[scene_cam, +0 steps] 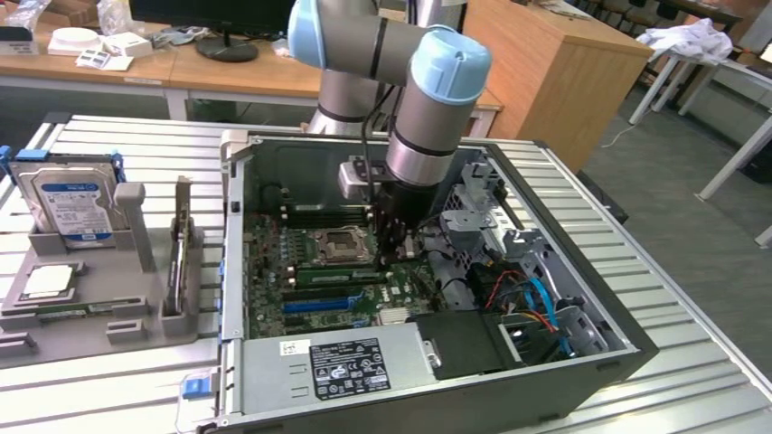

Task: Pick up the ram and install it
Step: 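Press down the ram until it locks into place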

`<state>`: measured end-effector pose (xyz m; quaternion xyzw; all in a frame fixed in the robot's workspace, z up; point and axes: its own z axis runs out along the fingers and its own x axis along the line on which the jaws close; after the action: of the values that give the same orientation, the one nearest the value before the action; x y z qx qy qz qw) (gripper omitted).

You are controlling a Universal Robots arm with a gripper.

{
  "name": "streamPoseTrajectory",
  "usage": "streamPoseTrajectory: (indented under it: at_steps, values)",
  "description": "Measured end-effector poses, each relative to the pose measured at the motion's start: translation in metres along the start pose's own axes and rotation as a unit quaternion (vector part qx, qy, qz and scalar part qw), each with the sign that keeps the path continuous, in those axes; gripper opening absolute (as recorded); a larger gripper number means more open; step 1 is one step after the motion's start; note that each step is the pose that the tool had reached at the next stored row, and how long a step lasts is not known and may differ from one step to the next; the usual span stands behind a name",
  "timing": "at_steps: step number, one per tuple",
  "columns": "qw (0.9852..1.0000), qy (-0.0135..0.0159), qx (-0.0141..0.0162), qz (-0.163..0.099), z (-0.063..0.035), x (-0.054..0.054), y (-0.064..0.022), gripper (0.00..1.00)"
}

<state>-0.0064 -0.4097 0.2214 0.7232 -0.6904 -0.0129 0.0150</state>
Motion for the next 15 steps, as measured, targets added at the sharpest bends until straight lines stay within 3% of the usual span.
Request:
streamPoseTrajectory:
  at_steps: [2,4,15]
  values:
    - [1.0000,-0.0016,0.0003,0.000,-0.0031,-0.001,0.0007,0.10]
    - [1.0000,-0.0009,0.0004,0.000,-0.0087,0.000,0.0049,0.10]
    - [1.0000,-0.0007,0.0003,0.000,-0.0069,-0.003,0.0549,0.10]
